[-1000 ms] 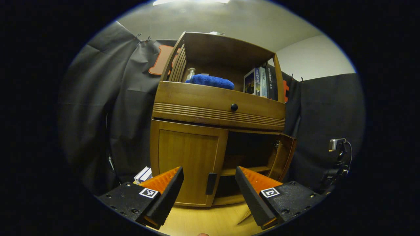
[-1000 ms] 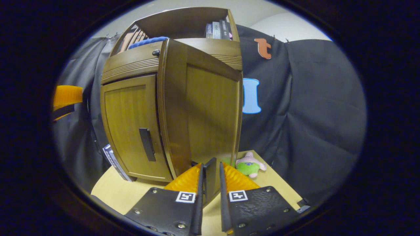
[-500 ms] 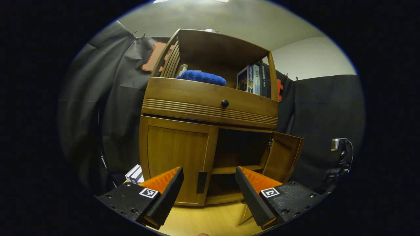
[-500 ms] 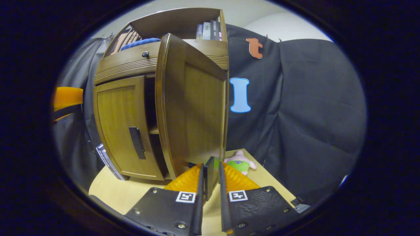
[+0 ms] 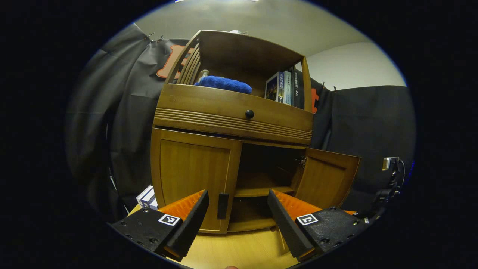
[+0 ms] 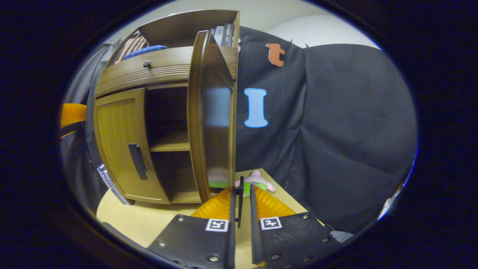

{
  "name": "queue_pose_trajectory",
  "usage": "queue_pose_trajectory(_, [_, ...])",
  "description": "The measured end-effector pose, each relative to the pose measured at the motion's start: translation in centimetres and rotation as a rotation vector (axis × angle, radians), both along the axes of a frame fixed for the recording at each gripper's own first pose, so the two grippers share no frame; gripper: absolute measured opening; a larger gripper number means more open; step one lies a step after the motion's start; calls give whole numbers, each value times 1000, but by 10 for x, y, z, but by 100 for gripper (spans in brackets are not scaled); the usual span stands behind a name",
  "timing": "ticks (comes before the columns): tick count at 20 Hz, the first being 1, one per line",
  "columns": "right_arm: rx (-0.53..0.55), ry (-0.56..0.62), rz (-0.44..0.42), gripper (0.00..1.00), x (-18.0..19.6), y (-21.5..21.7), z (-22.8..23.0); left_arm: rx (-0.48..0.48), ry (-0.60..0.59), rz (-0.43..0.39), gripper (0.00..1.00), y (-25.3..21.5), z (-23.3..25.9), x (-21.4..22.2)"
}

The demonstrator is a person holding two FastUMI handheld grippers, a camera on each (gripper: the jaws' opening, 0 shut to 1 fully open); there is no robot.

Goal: Open the right door of the double-door shoe cabinet with the right hand, and open the left door with the left hand.

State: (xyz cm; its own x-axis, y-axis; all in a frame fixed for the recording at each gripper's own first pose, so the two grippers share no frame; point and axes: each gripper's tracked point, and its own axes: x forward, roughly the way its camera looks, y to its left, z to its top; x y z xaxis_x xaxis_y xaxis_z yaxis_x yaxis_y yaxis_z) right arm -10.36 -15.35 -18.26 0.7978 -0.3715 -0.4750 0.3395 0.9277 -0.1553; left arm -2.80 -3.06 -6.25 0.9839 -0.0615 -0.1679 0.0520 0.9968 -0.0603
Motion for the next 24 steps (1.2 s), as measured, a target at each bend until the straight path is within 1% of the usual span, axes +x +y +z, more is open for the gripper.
queue_pose_trajectory(1, [2,-3,-8,16,-2,-4,1,1,1,-3,98,-2,-1,1])
queue_pose_trajectory(3, [4,-12,-18,17,-4,-12,4,2,3,-8,98,-5,-2,2])
queue_pose_trajectory(6, [-23,-17,-39,16,-9,-27,6,7,9,-11,98,-8,-5,5])
queue_pose_trajectory(11, [-29,-26,-75,17,-15,-46,9,19,28,4,98,-5,-16,7])
queue_pose_trajectory(14, [-54,-27,-100,16,-16,-50,11,29,35,20,98,-1,-21,11])
queue_pose_trajectory(16, [-61,-28,-117,16,-17,-54,13,34,41,33,98,4,-25,18])
queue_pose_trajectory(19, [-62,-37,-139,16,-18,-75,15,44,47,51,98,11,-34,28])
queue_pose_trajectory(22, [-78,-51,-164,16,-21,-84,20,63,47,65,98,17,-45,47])
queue_pose_trajectory(24, [-58,-62,-157,16,-20,-85,22,85,52,65,98,18,-57,61])
